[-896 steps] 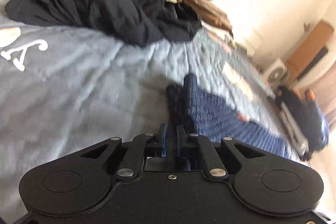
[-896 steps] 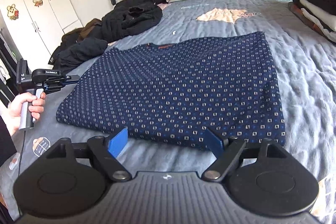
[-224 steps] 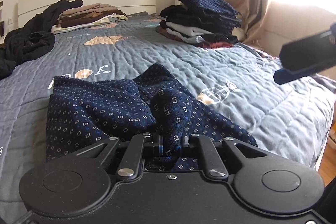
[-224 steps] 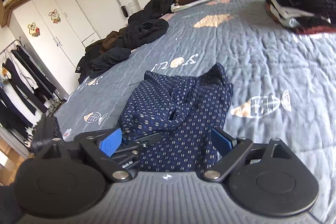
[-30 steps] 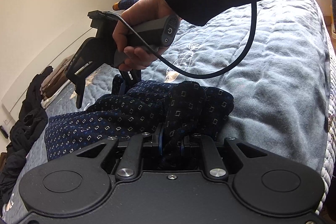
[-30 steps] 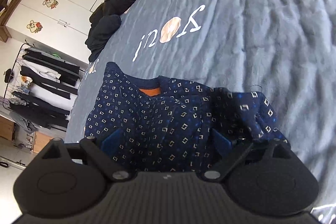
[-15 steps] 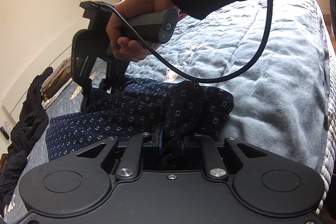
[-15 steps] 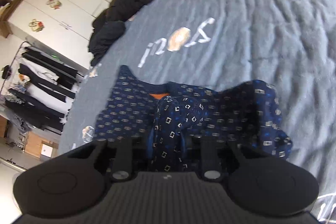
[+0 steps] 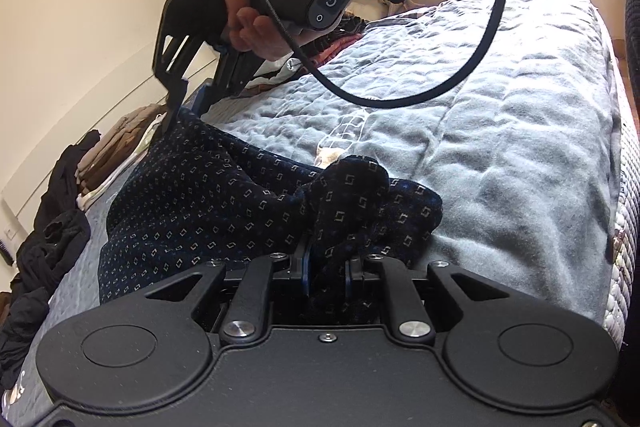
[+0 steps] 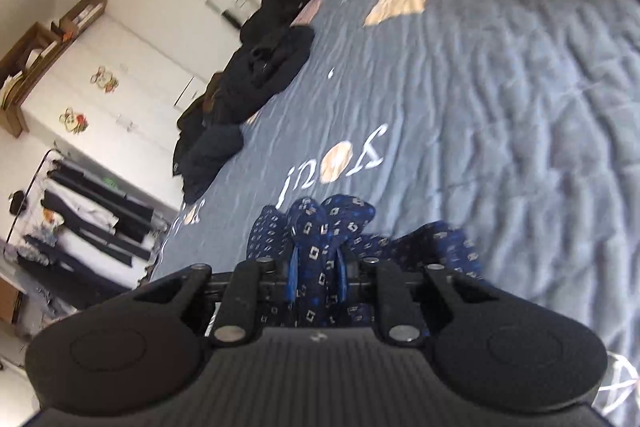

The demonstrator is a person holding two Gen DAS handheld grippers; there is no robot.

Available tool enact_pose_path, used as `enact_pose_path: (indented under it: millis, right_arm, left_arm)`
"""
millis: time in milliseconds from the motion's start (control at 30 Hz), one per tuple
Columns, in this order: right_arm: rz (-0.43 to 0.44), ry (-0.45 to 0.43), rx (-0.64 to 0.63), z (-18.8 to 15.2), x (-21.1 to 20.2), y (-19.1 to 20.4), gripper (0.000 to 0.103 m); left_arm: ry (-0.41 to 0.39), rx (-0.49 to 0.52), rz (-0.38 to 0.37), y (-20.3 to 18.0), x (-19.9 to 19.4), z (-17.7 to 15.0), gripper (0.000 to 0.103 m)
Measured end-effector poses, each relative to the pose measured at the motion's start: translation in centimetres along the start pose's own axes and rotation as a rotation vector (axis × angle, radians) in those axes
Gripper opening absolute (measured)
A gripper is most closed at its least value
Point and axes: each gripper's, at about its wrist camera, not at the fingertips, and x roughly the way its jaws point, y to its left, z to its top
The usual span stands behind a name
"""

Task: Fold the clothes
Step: 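Grasp the shirt's collar end with the right gripper and fold it toward the left gripper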

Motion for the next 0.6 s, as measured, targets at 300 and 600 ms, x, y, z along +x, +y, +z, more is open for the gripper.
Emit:
enact_pose_path:
  millis: [300, 600]
  right_arm:
    - [-0.026, 0.037, 0.02, -0.6, 1.3, -2.1, 0.033]
    - [-0.094, 0.118, -0.044, -1.1, 1.7, -1.7, 0.067]
  left_arm:
    - [0.018, 0.008, 0.004, -0.4, 0.1, -0.2, 0.015]
    - [0.02, 0.009, 0.003, -0.3, 0.2, -0.1, 0.015]
